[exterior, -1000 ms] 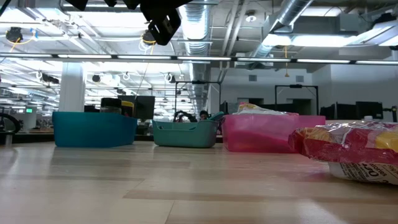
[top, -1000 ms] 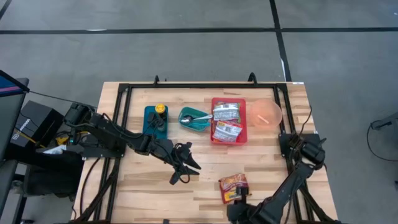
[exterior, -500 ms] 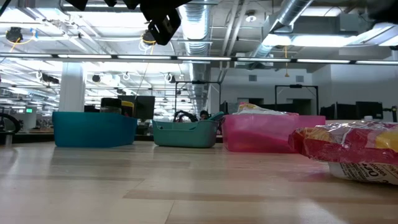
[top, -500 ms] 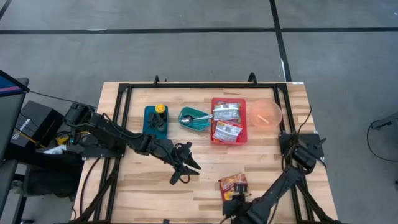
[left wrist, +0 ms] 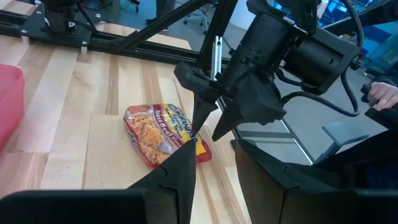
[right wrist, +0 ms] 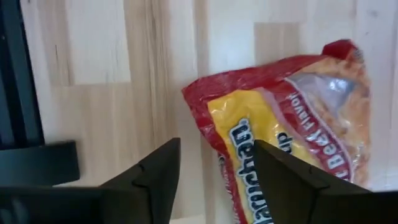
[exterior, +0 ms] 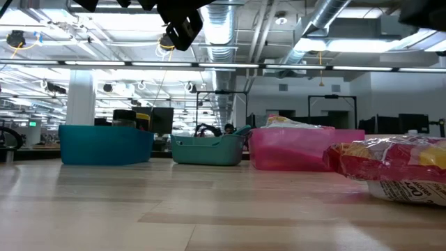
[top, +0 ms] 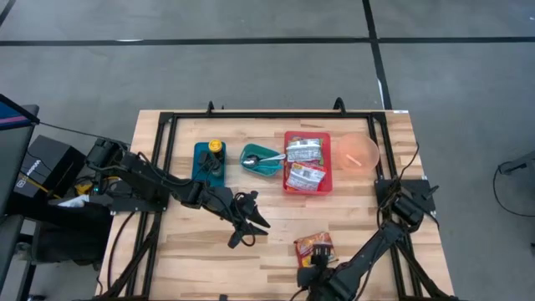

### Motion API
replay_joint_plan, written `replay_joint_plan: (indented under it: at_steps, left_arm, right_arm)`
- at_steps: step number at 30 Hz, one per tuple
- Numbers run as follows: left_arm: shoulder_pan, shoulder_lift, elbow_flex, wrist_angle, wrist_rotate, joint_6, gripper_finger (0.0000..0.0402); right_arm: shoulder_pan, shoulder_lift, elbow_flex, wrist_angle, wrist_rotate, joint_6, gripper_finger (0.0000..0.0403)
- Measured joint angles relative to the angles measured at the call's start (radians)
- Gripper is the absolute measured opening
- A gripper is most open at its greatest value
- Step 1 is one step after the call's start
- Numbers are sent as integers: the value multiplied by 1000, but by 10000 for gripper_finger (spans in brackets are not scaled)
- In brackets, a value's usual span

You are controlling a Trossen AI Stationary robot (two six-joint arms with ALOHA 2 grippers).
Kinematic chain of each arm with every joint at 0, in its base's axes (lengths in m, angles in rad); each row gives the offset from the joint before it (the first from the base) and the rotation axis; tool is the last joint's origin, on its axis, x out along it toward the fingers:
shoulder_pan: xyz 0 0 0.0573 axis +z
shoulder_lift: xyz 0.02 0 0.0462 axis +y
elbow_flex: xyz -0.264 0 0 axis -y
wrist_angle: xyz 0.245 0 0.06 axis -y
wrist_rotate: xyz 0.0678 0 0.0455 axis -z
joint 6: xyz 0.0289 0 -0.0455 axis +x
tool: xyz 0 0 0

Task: Pick & Place Food Item
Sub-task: Put the red noodle pack into the red bin

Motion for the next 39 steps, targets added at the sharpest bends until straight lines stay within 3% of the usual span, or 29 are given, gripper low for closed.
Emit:
replay_joint_plan:
  at_steps: [7,15,27,39]
  left_arm:
    - [0,0,0,0,0,1,109]
    - [0,0,0,0,0,1,109]
    - [0,0,0,0,0,1,109]
    - [0,0,0,0,0,1,109]
  right_arm:
    - [20,0,37,-1,80,-38,159]
    - [13,7,33,16,87,-68,123]
    - [1,7,32,42,129,-91,118]
    - [-86,7,32,121,-116,-110,119]
